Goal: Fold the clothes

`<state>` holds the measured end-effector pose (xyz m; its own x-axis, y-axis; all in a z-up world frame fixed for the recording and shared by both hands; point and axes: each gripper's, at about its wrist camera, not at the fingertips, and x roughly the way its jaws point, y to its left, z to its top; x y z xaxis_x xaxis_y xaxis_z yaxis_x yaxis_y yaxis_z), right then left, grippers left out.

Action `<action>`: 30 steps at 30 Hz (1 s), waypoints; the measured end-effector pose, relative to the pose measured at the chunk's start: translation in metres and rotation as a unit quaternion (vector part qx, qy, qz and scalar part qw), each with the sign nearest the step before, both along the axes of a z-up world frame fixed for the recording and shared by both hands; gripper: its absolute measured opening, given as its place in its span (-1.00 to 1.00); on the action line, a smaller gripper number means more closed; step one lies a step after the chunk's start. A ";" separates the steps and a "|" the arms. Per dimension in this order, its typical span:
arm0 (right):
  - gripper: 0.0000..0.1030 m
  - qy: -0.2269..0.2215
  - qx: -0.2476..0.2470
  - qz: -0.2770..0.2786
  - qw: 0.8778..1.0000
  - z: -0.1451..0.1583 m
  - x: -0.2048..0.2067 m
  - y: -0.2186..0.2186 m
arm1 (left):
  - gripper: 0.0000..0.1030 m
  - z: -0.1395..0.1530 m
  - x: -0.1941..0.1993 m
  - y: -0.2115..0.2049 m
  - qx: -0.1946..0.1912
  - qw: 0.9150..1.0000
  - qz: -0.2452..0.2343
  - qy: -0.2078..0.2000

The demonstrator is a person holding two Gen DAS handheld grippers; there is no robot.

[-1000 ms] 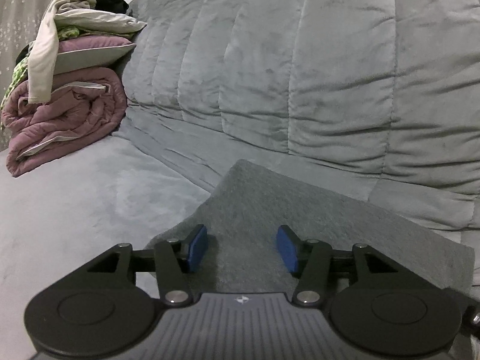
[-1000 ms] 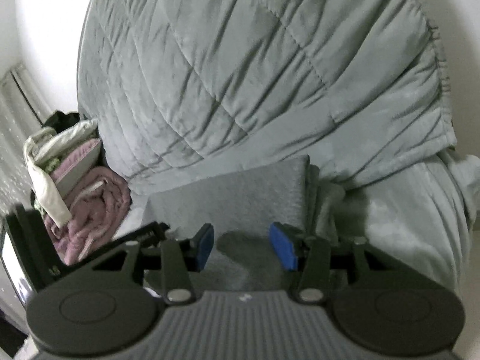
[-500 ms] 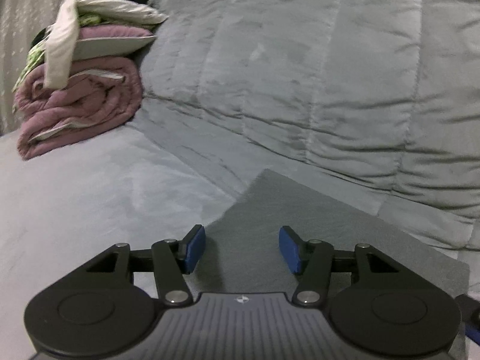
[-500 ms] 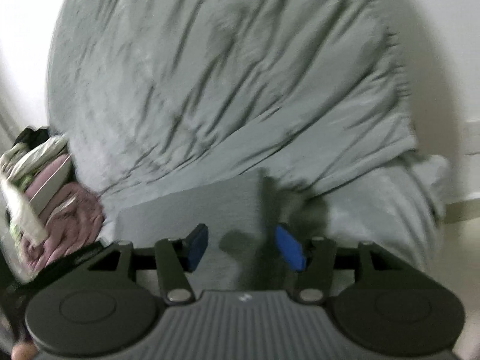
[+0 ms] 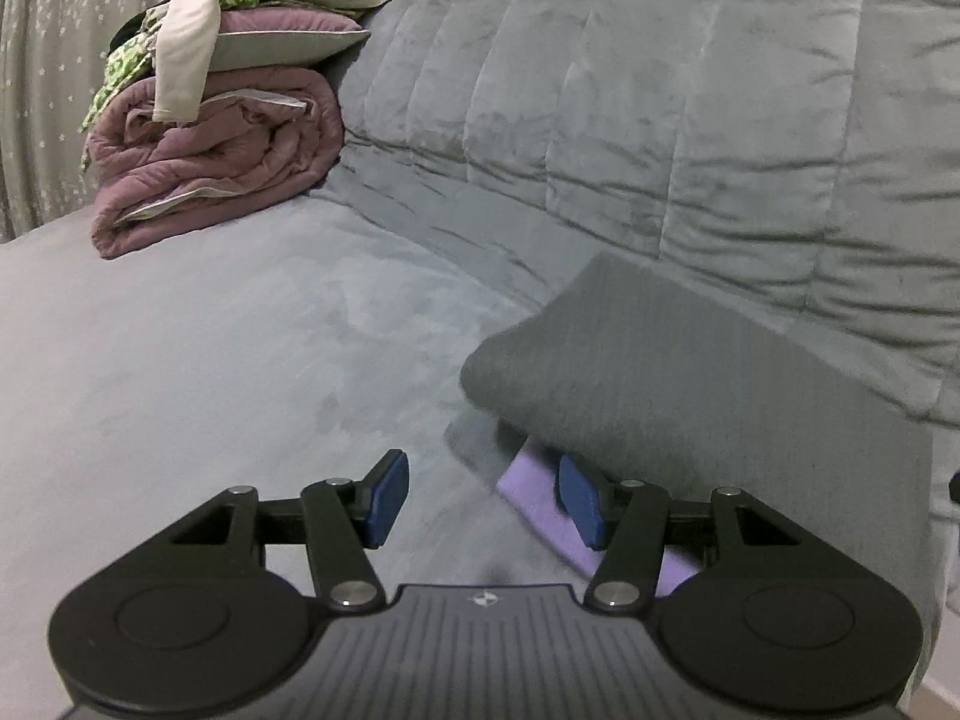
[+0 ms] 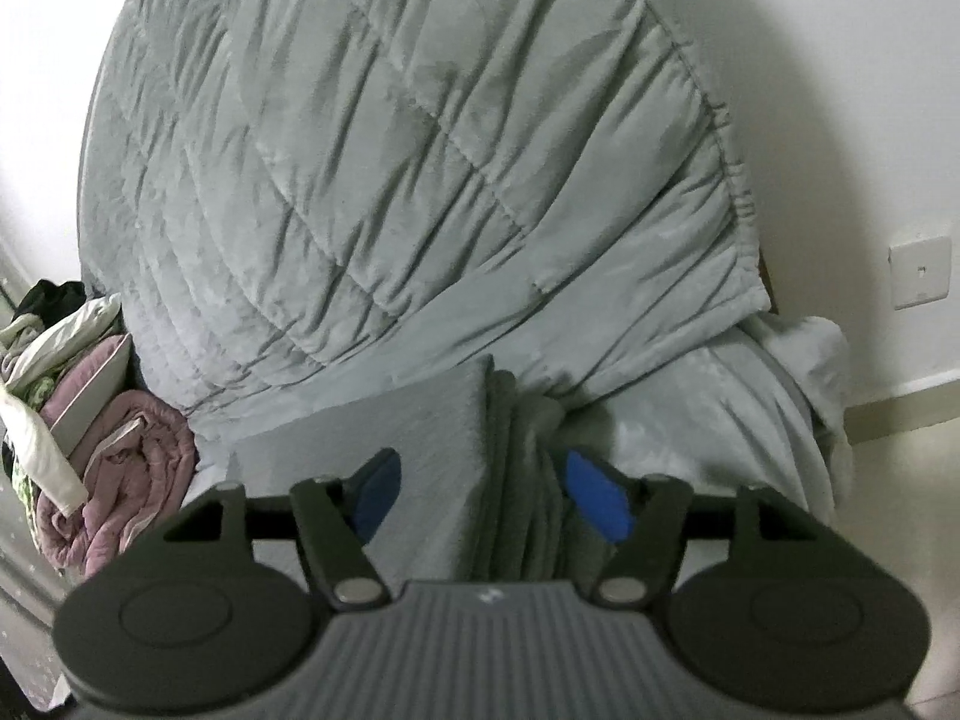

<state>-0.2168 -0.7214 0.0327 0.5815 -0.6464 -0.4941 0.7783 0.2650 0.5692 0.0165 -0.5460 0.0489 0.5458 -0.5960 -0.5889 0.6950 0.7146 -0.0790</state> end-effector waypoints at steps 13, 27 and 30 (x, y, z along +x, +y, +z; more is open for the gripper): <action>0.99 0.020 -0.019 0.069 0.997 0.013 0.004 0.037 | 0.18 0.009 -0.031 0.043 0.038 0.999 0.016 -0.004; 1.00 0.087 -0.079 0.164 0.979 0.019 0.035 0.094 | 0.51 0.016 -0.051 0.105 0.028 0.999 0.044 -0.010; 1.00 0.126 -0.086 0.182 0.971 0.015 0.044 0.103 | 0.59 0.013 -0.053 0.113 0.009 0.999 0.052 0.003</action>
